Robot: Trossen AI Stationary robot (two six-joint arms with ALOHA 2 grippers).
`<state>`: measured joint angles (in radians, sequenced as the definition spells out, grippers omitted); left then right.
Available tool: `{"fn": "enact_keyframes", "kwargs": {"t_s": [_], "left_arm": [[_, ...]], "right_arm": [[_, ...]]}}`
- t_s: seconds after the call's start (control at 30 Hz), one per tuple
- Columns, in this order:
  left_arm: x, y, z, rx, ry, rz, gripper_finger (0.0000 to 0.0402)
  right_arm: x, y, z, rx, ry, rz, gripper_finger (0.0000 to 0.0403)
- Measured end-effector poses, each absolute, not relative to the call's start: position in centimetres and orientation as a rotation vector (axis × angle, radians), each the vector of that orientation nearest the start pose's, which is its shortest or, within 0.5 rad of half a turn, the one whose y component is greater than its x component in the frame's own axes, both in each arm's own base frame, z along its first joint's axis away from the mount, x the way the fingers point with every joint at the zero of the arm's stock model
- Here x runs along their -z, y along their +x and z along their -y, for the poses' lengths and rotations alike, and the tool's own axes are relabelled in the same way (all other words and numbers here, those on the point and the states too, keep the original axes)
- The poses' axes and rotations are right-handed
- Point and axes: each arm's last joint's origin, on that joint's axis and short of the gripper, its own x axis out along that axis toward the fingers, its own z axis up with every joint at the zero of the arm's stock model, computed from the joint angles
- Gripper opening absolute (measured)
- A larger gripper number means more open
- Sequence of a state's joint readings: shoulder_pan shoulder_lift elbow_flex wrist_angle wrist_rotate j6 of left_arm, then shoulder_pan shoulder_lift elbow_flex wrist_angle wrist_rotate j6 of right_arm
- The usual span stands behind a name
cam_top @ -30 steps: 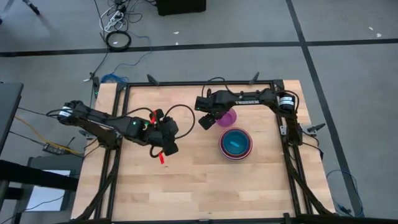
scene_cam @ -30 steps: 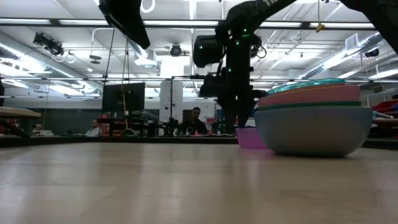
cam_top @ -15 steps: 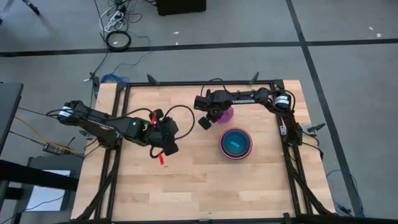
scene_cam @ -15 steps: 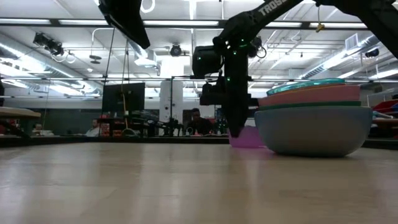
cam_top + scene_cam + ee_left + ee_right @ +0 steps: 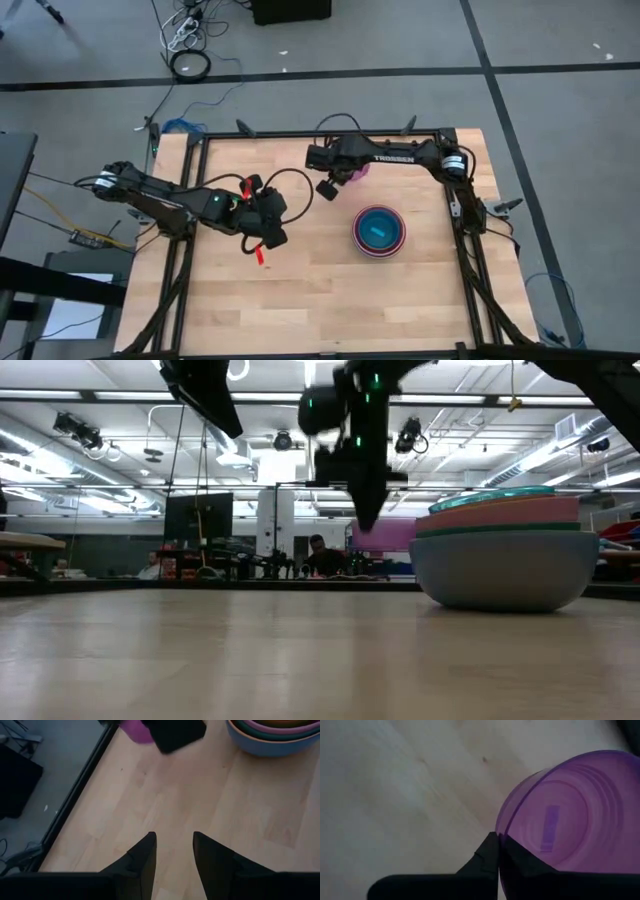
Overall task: Nest bowls inside each other
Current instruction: Stack the violet bowl on top of blue bowl
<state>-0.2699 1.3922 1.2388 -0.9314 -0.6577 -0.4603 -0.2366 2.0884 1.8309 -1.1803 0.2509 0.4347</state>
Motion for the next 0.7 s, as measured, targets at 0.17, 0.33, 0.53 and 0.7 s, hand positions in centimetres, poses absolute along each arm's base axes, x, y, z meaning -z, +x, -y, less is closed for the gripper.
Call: {"fn": "enact_keyframes", "kwargs": {"t_s": [0.17,0.33,0.53,0.7], "left_arm": [[-30.5,26.2,5.4,-0.567,0.063,-0.856,0.0137],[-30.5,26.0,5.8,-0.569,0.072,-0.848,0.0137],[-30.5,25.8,6.7,-0.555,0.067,-0.833,0.0137],[-30.6,25.8,7.1,-0.550,0.053,-0.820,0.0137]], "right_arm": [[-29.0,39.6,6.9,0.717,0.213,-1.401,0.0000],[-32.7,38.2,1.4,0.600,0.204,-1.362,0.0000],[-36.3,34.3,-4.8,0.540,0.266,-1.250,0.0000],[-37.5,31.4,-7.7,0.513,0.348,-1.221,0.0000]]}}
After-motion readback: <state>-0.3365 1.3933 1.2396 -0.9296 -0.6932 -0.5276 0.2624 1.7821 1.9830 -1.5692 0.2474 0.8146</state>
